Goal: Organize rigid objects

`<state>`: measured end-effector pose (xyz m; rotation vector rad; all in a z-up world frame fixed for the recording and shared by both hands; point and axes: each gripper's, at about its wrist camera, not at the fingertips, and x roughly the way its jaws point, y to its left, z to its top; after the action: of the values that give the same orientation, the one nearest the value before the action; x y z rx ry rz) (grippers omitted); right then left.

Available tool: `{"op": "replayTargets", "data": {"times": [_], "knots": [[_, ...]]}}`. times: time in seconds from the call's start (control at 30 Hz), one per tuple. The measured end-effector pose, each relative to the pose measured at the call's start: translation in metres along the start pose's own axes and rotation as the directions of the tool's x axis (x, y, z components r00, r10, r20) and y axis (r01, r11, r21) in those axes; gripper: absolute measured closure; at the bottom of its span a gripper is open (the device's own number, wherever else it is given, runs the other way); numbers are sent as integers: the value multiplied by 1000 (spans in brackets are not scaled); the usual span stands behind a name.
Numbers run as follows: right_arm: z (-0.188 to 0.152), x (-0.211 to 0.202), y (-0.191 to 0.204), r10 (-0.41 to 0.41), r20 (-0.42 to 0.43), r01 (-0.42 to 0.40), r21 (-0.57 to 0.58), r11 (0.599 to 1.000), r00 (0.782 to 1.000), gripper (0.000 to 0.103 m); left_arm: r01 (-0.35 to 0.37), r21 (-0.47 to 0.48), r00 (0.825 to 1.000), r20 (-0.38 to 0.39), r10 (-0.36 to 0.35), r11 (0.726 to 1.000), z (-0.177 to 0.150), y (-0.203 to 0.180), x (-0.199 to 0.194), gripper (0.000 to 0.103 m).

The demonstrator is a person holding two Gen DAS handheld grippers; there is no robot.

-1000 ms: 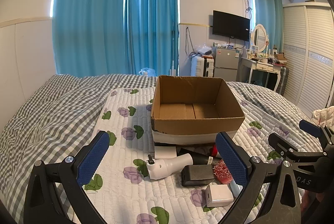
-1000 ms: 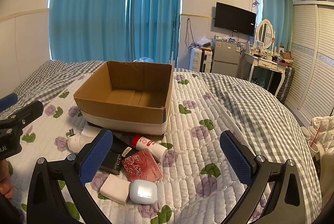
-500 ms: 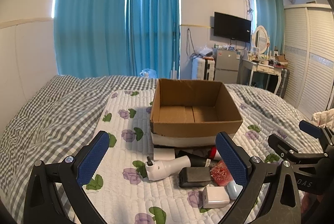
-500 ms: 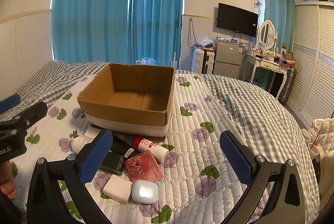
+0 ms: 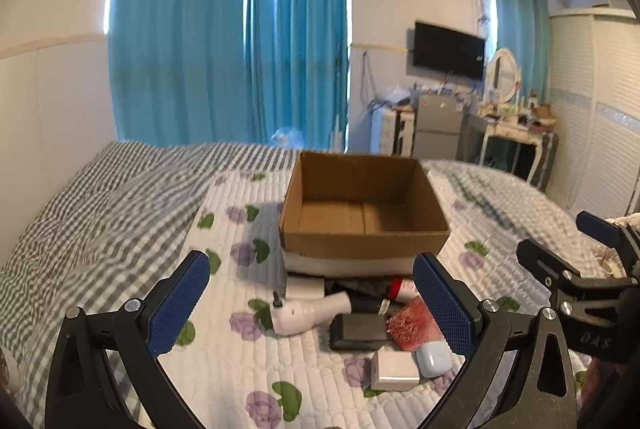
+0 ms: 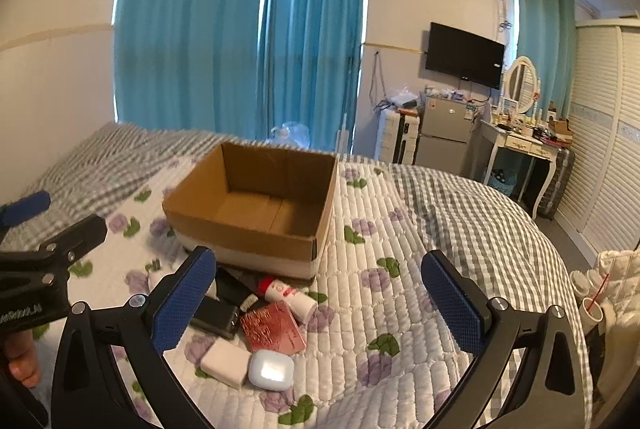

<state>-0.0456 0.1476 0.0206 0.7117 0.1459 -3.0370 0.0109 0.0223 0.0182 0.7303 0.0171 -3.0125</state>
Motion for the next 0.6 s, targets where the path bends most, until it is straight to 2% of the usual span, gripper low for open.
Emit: {"op": "replayTargets", "data": {"times": [0.1,0.17,0.23,0.37,0.53,0.6], "knots": [[-15,26,3,18,-117,-22,-29,999,993,0,-35,3,994,-99,35,999,-13,-4,29,0],[-31,51,6,54,-232,-60,-18,998,971,1,-49,9,986,-159,49,999,-26,-5,47,0],[-48,79,10,68,-359,-80,-19,997,931,7,-56,24,973,-223,60,998,-43,-7,65,0],[-75,116,15,70,-518,-89,-12,996,852,12,-86,66,939,-328,103,994,-70,-8,92,0],[-99,135,23,105,-607,-131,1,991,788,17,-81,82,918,-383,107,993,-85,-10,101,0],[-104,140,22,126,-622,-135,32,990,773,20,-78,80,915,-390,103,994,-86,-10,101,0]]}}
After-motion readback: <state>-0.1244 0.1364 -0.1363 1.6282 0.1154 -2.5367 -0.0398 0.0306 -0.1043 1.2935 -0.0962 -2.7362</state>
